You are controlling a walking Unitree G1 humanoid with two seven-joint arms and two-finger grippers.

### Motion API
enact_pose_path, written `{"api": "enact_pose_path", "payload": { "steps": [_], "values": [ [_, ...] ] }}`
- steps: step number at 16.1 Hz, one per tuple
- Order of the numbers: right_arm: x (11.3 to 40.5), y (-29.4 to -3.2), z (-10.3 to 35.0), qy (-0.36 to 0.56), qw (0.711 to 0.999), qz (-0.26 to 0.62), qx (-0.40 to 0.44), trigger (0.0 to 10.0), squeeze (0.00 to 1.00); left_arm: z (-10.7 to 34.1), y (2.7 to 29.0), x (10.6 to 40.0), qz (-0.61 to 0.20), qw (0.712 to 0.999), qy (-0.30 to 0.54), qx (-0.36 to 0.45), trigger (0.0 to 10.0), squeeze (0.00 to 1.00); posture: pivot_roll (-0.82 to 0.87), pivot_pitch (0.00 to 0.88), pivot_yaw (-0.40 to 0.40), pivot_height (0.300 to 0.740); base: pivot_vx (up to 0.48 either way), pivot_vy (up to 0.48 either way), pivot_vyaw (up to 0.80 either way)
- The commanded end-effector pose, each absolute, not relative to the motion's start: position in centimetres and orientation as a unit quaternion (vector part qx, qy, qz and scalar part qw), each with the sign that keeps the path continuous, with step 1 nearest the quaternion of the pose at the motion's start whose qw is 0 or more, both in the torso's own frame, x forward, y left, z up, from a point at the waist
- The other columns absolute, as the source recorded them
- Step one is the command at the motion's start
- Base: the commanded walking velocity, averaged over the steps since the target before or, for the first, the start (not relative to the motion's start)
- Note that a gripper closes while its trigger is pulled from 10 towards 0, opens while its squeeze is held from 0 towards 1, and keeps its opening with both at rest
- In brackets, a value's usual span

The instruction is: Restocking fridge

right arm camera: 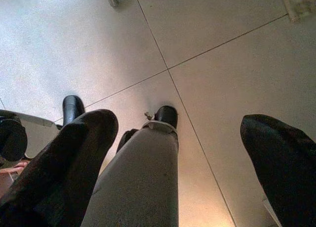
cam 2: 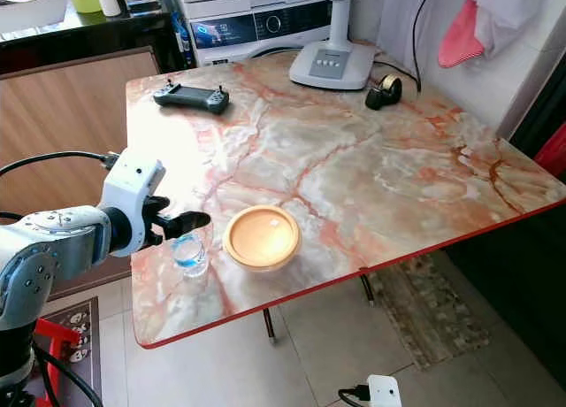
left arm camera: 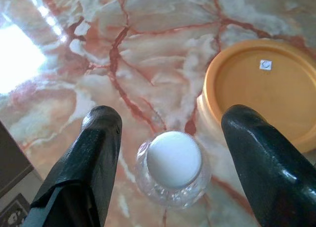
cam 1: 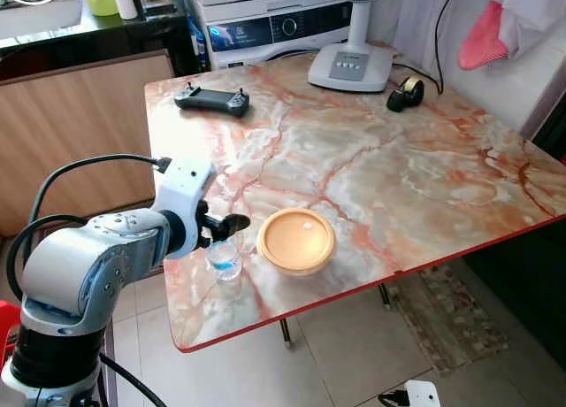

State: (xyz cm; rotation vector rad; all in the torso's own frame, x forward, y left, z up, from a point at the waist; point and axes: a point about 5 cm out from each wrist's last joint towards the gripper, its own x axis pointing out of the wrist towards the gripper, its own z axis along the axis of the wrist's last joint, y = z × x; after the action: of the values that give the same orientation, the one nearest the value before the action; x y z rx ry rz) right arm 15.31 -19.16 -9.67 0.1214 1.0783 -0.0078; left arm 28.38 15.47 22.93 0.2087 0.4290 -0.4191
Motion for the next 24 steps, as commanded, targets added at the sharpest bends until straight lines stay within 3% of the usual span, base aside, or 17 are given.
{"api": "enact_pose_path", "payload": {
  "steps": [1,10,11,12,15,16,17,22,23,24],
  "values": [
    [15.3,-19.1,-9.7,0.516,0.855,-0.001,0.056,10.0,0.00,23.1,15.8,28.1,-0.200,0.952,0.206,0.104,10.0,0.00,0.19,0.064,0.004,0.740,0.000,0.000,0.00],
    [15.4,-19.2,-9.7,0.514,0.856,-0.004,0.056,10.0,0.00,22.5,15.5,28.1,-0.211,0.951,0.210,0.088,10.0,0.00,0.18,0.064,0.004,0.740,0.000,0.000,0.00],
    [15.4,-19.2,-9.7,0.514,0.856,-0.004,0.056,10.0,0.00,22.5,15.6,28.1,-0.208,0.951,0.209,0.093,3.3,0.00,0.18,0.065,0.003,0.740,0.000,0.000,0.00],
    [15.4,-19.2,-9.7,0.514,0.856,-0.004,0.056,10.0,0.00,22.3,15.7,28.1,-0.203,0.951,0.213,0.098,0.0,0.00,0.18,0.064,0.004,0.740,0.000,0.000,0.00],
    [15.4,-19.2,-9.7,0.514,0.856,-0.006,0.056,10.0,0.00,22.1,15.6,28.2,-0.206,0.950,0.216,0.094,0.0,0.00,0.18,0.066,0.004,0.740,0.000,0.000,0.00],
    [15.4,-19.2,-9.7,0.514,0.856,-0.007,0.056,10.0,0.00,22.0,15.5,28.1,-0.209,0.949,0.219,0.091,4.0,0.00,0.18,0.066,0.005,0.740,0.000,0.000,0.00],
    [15.4,-19.2,-9.7,0.514,0.856,-0.008,0.057,10.0,0.00,21.9,15.5,28.1,-0.211,0.948,0.220,0.091,10.0,0.00,0.18,0.066,0.005,0.740,0.000,0.000,0.00],
    [15.4,-19.1,-9.7,0.514,0.856,-0.008,0.058,10.0,0.00,21.9,15.6,28.0,-0.209,0.948,0.221,0.094,10.0,0.00,0.18,0.067,0.006,0.740,0.000,0.000,0.00],
    [15.4,-19.1,-9.6,0.513,0.856,-0.009,0.058,10.0,0.00,21.9,15.7,28.0,-0.209,0.948,0.221,0.095,8.3,0.00,0.18,0.068,0.006,0.740,0.000,0.000,0.00],
    [15.4,-19.1,-9.6,0.513,0.856,-0.008,0.058,10.0,0.00,22.0,15.7,28.0,-0.208,0.948,0.220,0.095,0.8,0.00,0.19,0.068,0.006,0.740,0.000,0.000,0.00]
  ]
}}
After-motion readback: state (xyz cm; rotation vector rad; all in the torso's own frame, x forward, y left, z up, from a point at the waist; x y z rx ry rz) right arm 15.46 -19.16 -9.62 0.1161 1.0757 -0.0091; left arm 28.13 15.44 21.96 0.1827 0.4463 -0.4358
